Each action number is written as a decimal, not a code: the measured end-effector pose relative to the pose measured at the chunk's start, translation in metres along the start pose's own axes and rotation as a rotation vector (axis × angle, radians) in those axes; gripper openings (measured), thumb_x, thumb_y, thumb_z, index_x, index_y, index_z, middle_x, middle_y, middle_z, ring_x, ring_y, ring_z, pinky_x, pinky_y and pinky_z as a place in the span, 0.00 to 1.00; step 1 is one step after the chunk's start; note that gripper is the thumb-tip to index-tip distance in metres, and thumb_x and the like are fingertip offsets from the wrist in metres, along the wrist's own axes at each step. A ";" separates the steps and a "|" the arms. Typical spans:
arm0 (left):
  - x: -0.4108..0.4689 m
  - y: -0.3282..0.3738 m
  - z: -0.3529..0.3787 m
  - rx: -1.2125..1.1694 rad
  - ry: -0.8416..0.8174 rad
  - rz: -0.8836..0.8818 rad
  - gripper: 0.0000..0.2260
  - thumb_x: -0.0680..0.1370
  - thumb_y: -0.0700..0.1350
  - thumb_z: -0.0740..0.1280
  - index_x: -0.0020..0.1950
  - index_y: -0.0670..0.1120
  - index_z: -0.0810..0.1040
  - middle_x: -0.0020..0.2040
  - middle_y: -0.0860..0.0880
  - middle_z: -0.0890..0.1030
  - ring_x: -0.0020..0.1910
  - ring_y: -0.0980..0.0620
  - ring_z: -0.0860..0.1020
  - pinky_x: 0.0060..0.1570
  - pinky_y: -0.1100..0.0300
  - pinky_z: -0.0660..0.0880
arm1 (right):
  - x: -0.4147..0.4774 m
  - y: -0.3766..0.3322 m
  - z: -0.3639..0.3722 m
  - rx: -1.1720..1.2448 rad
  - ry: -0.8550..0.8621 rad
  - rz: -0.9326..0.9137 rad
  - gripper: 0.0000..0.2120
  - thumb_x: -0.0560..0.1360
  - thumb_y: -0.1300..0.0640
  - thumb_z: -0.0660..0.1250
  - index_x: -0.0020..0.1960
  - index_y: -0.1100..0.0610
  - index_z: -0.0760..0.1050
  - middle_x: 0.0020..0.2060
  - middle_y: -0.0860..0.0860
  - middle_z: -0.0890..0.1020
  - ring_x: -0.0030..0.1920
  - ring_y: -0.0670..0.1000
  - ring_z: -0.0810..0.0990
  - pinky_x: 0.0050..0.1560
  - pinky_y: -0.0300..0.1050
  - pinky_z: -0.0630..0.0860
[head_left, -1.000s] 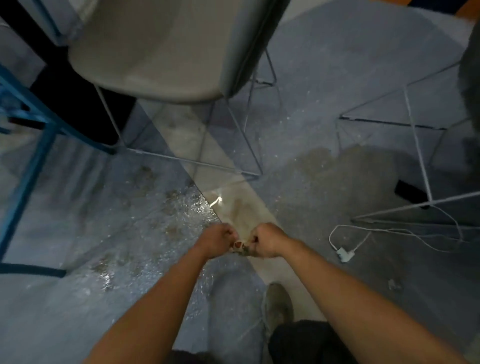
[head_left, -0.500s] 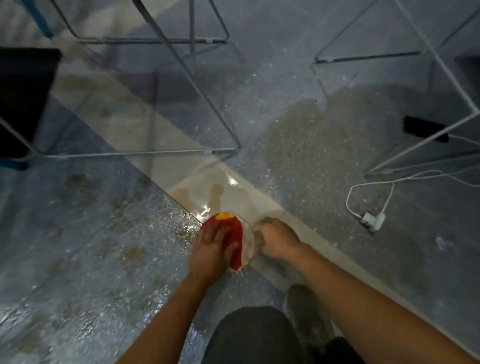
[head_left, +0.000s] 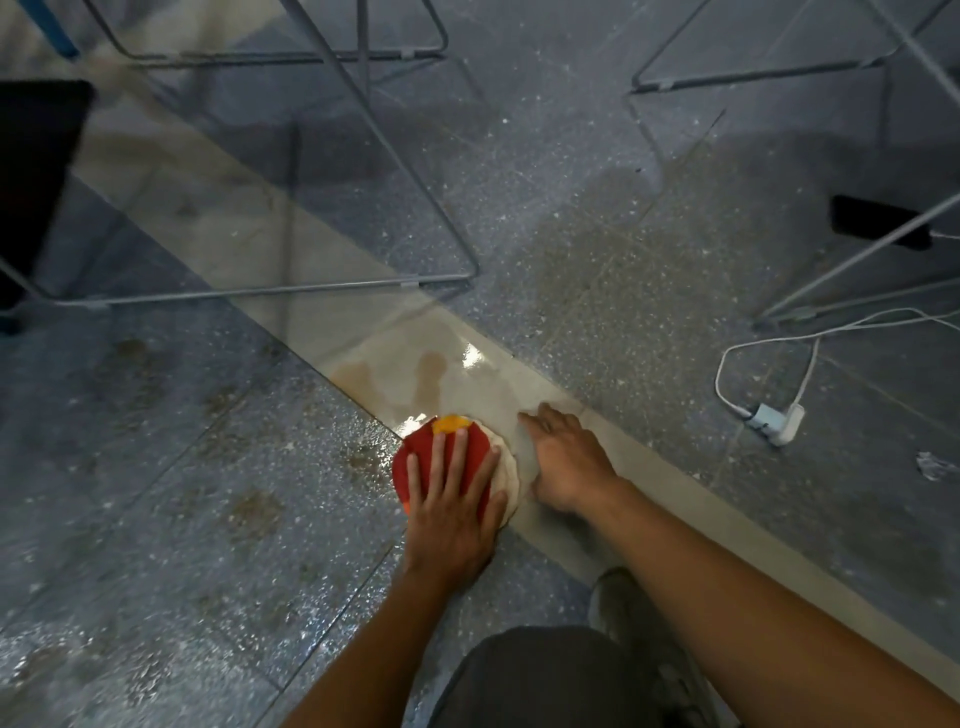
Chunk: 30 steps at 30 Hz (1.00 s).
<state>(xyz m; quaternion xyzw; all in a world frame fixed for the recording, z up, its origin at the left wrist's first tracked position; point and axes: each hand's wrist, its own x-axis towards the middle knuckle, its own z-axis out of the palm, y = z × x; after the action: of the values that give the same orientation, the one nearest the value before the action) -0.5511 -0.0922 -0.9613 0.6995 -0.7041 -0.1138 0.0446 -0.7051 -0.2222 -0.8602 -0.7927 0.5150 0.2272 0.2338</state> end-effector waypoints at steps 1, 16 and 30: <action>-0.008 -0.002 0.002 -0.006 0.000 0.013 0.30 0.87 0.61 0.56 0.88 0.57 0.52 0.89 0.43 0.48 0.88 0.37 0.47 0.81 0.27 0.52 | 0.001 0.000 0.000 -0.017 -0.007 0.011 0.49 0.74 0.51 0.75 0.84 0.52 0.48 0.83 0.58 0.50 0.81 0.60 0.54 0.77 0.55 0.63; 0.030 -0.005 -0.015 -0.024 -0.072 -0.047 0.29 0.87 0.67 0.46 0.87 0.64 0.44 0.89 0.45 0.44 0.88 0.38 0.42 0.82 0.28 0.45 | 0.015 0.004 0.018 -0.101 0.042 0.133 0.64 0.69 0.45 0.81 0.83 0.56 0.36 0.82 0.61 0.39 0.82 0.64 0.43 0.80 0.62 0.54; 0.039 -0.040 -0.004 0.026 -0.056 0.167 0.26 0.89 0.62 0.48 0.88 0.63 0.48 0.89 0.49 0.47 0.88 0.41 0.44 0.81 0.29 0.54 | 0.017 0.031 -0.001 0.076 0.117 0.166 0.69 0.60 0.40 0.84 0.84 0.56 0.41 0.83 0.59 0.46 0.83 0.61 0.47 0.82 0.57 0.52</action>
<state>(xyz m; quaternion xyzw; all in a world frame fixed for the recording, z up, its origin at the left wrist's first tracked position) -0.5114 -0.1315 -0.9703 0.6352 -0.7625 -0.1201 0.0250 -0.7275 -0.2458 -0.8735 -0.7497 0.6001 0.1793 0.2137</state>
